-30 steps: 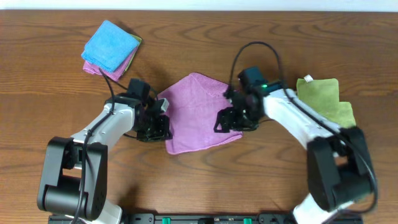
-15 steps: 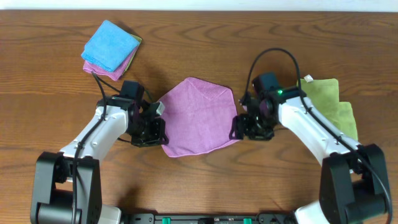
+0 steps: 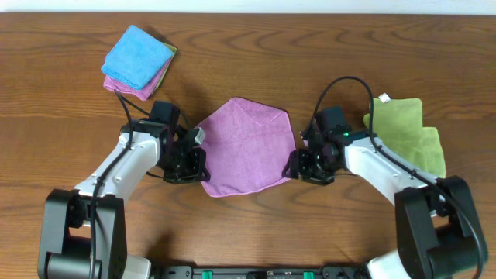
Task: Fold the cloth
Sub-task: 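Pull the grippers apart, holding the purple cloth raised between them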
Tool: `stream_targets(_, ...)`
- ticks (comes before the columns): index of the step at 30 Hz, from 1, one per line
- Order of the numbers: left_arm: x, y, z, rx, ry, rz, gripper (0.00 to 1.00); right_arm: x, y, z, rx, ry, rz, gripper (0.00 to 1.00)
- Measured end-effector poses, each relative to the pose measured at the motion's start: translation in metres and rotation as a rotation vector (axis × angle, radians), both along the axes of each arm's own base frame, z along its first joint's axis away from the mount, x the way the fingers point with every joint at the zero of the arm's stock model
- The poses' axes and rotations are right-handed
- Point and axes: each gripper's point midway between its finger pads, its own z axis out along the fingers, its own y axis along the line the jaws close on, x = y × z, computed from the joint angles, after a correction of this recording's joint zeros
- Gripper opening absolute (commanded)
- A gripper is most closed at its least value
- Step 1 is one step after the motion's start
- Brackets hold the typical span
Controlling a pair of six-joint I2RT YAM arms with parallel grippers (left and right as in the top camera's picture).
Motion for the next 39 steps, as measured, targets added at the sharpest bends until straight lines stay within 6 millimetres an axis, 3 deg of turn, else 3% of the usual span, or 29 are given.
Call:
stream_targets(1, 0.0, 0.0, 0.0, 0.0, 0.001, 0.0, 0.06, 0.001, 0.001, 0.0, 0.005, -0.003, -0.004, 0.49)
stream_targets(5, 0.0, 0.0, 0.0, 0.0, 0.001, 0.0, 0.06, 0.003, 0.003, -0.001, 0.018, -0.004, -0.026, 0.08)
stream_targets(6, 0.0, 0.0, 0.0, 0.0, 0.0, 0.0, 0.06, 0.003, 0.003, -0.001, 0.02, -0.004, -0.027, 0.01)
stream_targets(7, 0.0, 0.0, 0.0, 0.0, 0.0, 0.0, 0.06, 0.003, 0.004, -0.001, 0.022, -0.007, -0.026, 0.01)
stream_targets(12, 0.001, -0.004, 0.004, -0.03, -0.002, 0.001, 0.06, 0.014, 0.009, 0.003, 0.045, -0.064, -0.014, 0.01)
stream_targets(15, 0.017, -0.008, 0.016, -0.05, -0.045, 0.005, 0.06, 0.026, 0.012, 0.013, 0.061, -0.138, 0.003, 0.01)
stream_targets(17, 0.037, -0.012, 0.032, -0.068, -0.112, 0.007, 0.06, 0.044, 0.014, 0.033, 0.07, -0.24, 0.007, 0.01)
stream_targets(20, 0.079, -0.018, 0.068, -0.096, -0.255, 0.024, 0.06, 0.087, 0.021, 0.098, 0.097, -0.476, 0.003, 0.01)
stream_targets(21, 0.099, -0.021, 0.089, -0.107, -0.329, 0.03, 0.06, 0.095, 0.022, 0.113, 0.102, -0.521, 0.006, 0.01)
stream_targets(23, 0.115, -0.022, 0.112, -0.111, -0.395, 0.037, 0.06, 0.103, 0.023, 0.136, 0.1, -0.565, 0.007, 0.4)
stream_targets(24, 0.121, -0.021, 0.12, -0.106, -0.415, 0.043, 0.06, 0.104, 0.022, 0.142, 0.091, -0.569, 0.014, 0.47)
stream_targets(27, 0.124, -0.018, 0.133, -0.084, -0.437, 0.052, 0.06, 0.09, 0.011, 0.131, 0.023, -0.496, 0.025, 0.52)
stream_targets(32, 0.112, -0.009, 0.124, -0.026, -0.383, 0.046, 0.06, 0.055, -0.005, 0.103, -0.064, -0.313, 0.033, 0.51)
stream_targets(39, 0.102, 0.003, 0.113, 0.055, -0.352, 0.019, 0.06, 0.023, 0.007, 0.065, 0.022, -0.113, -0.043, 0.52)
